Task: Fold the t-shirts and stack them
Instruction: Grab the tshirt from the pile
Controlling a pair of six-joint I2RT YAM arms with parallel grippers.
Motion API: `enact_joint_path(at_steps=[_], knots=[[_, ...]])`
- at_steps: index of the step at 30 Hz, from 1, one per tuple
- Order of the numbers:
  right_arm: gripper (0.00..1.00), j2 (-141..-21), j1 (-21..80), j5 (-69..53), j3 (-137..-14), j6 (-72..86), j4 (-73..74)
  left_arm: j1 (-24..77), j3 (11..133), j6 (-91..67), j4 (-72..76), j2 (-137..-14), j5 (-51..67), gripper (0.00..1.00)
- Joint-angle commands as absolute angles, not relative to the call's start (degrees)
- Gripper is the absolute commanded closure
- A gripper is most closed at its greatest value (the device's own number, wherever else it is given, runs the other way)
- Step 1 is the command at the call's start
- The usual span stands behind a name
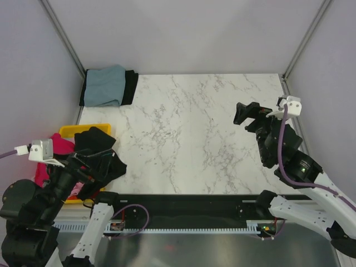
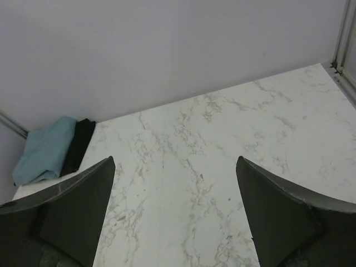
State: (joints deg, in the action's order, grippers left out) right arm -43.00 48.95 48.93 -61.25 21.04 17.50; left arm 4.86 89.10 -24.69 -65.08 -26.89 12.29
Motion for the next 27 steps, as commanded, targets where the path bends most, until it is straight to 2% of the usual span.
enact_joint_path(at_steps=[1,5,10,14,17,18,24,27], knots=[[0.02,-47.54,48.96,50.20,-60.90,17.14,20.21,4.92,87.37,-22.15,-63.10,-27.95,13.97,0.00],[0.02,-51.23,48.96,43.25,-61.78,18.10,21.09,5.36,84.74,-20.13,-63.46,-27.07,13.10,0.00],[0.02,-55.63,49.04,35.00,-61.61,20.91,21.45,5.45,78.76,-21.00,-65.30,-27.42,4.06,0.00],[0.02,-57.74,49.04,29.11,-60.91,23.02,21.80,5.36,69.45,-21.19,-63.47,-31.63,-1.83,0.00],[0.02,-57.83,48.96,24.80,-59.51,24.08,22.32,5.54,65.23,-17.50,-62.23,-38.57,-17.61,0.01],[0.02,-57.14,49.04,24.26,-58.37,24.69,22.50,6.58,64.17,-18.71,-61.62,-40.24,-27.15,0.00],[0.02,-53.18,48.96,21.01,-53.18,26.89,23.03,7.12,61.87,-22.06,-54.68,-53.59,-28.03,0.00],[0.02,-52.39,49.04,20.92,-52.65,26.98,23.81,4.06,61.70,-23.82,-54.41,-60.54,-29.00,0.00]])
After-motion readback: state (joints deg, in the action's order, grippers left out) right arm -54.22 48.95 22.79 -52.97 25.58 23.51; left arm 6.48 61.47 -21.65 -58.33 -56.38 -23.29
